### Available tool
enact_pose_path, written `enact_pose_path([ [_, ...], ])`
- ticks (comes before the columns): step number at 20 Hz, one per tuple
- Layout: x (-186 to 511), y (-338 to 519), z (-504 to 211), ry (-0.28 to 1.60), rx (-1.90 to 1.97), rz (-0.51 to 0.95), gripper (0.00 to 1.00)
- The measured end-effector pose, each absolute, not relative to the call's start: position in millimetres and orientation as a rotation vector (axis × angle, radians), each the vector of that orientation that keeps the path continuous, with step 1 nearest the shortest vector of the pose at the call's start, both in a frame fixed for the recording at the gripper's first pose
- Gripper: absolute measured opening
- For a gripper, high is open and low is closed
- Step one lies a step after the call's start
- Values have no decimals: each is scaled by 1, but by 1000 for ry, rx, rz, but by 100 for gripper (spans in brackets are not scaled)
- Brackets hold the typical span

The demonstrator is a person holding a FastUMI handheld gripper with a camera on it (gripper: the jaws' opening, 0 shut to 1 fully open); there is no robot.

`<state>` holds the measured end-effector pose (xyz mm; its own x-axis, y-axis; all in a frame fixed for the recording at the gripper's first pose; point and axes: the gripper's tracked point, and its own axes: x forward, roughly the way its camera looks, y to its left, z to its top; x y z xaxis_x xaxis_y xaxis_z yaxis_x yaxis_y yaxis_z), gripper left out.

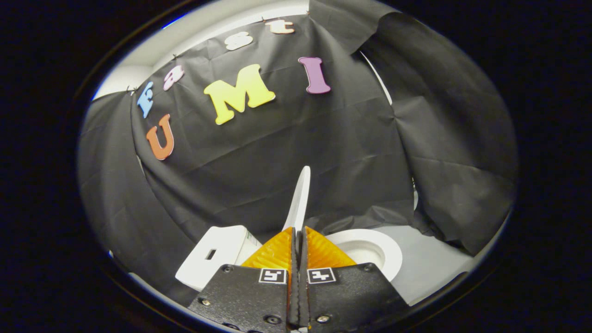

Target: Open the toilet lid.

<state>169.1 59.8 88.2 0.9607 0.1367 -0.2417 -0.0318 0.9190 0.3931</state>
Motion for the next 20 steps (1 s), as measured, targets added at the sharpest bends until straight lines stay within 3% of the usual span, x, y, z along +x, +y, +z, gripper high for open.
enact_pose_path([
  [20, 165, 165, 142, 214, 120, 129, 3],
])
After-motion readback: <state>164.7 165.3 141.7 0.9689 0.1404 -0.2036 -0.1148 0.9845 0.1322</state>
